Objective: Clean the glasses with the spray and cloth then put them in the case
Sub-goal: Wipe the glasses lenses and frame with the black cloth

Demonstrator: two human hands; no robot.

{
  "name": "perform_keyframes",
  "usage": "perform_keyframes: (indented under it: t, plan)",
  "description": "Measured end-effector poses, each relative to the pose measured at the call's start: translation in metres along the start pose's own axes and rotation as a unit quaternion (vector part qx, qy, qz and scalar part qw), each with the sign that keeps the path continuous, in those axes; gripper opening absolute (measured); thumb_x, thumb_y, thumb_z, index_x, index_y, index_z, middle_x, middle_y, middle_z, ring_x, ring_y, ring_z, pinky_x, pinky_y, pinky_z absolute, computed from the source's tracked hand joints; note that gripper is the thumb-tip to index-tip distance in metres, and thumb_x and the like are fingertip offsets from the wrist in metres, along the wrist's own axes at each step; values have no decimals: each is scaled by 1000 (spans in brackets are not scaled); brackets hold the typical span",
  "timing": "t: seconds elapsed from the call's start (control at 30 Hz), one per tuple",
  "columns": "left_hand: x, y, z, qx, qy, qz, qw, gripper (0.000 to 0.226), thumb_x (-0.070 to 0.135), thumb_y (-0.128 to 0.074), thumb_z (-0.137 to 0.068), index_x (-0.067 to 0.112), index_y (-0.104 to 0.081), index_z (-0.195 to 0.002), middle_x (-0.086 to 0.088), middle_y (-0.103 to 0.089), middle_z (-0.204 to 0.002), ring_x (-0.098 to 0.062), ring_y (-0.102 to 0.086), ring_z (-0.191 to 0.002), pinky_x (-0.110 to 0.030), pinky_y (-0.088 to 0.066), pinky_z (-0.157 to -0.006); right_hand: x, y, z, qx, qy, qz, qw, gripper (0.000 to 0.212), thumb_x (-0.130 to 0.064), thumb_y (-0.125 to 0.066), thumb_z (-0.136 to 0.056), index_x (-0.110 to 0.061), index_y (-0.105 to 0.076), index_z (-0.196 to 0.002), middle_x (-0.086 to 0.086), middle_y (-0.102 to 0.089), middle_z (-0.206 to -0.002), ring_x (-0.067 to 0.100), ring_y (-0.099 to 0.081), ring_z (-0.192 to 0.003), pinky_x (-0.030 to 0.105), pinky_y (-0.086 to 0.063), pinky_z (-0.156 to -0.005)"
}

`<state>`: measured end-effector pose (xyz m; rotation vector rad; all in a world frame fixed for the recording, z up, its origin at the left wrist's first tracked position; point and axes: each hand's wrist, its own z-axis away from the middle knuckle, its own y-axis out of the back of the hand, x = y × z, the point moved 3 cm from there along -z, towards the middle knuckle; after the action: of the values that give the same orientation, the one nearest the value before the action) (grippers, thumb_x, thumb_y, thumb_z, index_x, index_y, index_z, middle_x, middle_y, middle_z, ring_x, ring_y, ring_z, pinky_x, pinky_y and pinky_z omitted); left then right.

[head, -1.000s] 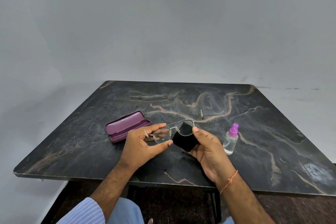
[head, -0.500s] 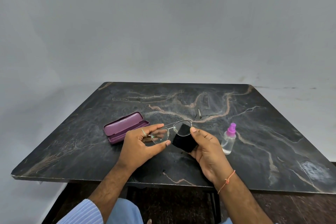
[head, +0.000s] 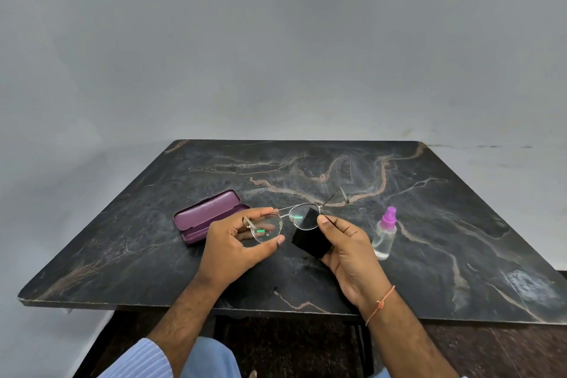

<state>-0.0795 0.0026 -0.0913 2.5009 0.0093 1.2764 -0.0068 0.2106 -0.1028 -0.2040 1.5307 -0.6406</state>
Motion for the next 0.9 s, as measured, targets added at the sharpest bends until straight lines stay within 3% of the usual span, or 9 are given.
perform_keyframes:
  t: [0.17, 0.37, 0.5, 0.63, 0.83, 0.9]
  plan:
    - [2, 2, -1, 11, -3, 14, 1000, 55, 5, -97, -76, 19, -79, -127, 8, -83, -120, -13, -82, -106, -27, -66, -92, 5, 0, -5, 43, 7, 28, 999, 14, -15, -72, -100, -4, -80, -105, 22, -81, -107, 26, -79, -91, 42, -65, -88]
    - [1, 4, 0, 29, 4, 44, 999, 60, 11, -97, -75, 14, -77, -131, 12, -81, -128, -12, -82, -109, -26, -65, -92, 7, -4, -5, 76, 34, 68, 994, 13, -18, -76, -97, -7, -81, -102, 13, -83, -97, 28, -78, -92, 42, -63, -88]
    - [0, 6, -2, 45, 12, 69, 997, 64, 23, -96, -71, 17, -76, -132, 11, -82, -126, -15, -82, -110, -31, -67, -92, 11, 4, -4, 131, 104, 83, 982, 10, -20, -79, -96, -11, -82, -99, 16, -82, -104, 38, -77, -107, 51, -60, -100]
    - [-3, 4, -2, 33, 11, 46, 998, 67, 26, -99, -70, 24, -76, -133, 9, -83, -121, -14, -82, -108, -36, -68, -92, 8, 9, 1, 191, 198, 89, 957, 5, -20, -84, -90, -17, -86, -94, 18, -77, -106, 34, -76, -106, 48, -60, -100]
    - [3, 1, -1, 1, -29, -16, 999, 72, 29, -104, -64, 31, -77, -132, 14, -83, -114, -1, -80, -106, -18, -62, -95, 5, -5, 5, 161, 227, 148, 949, 14, -20, -83, -91, -22, -86, -105, 0, -84, -100, 20, -80, -102, 44, -62, -97]
    - [4, 0, -1, -11, -35, -25, 999, 75, 30, -105, -63, 27, -77, -133, 12, -83, -116, 0, -79, -108, -17, -61, -97, 4, -13, 7, 141, 256, 202, 935, 17, -26, -83, -91, -35, -86, -105, -9, -82, -94, 13, -77, -93, 38, -62, -91]
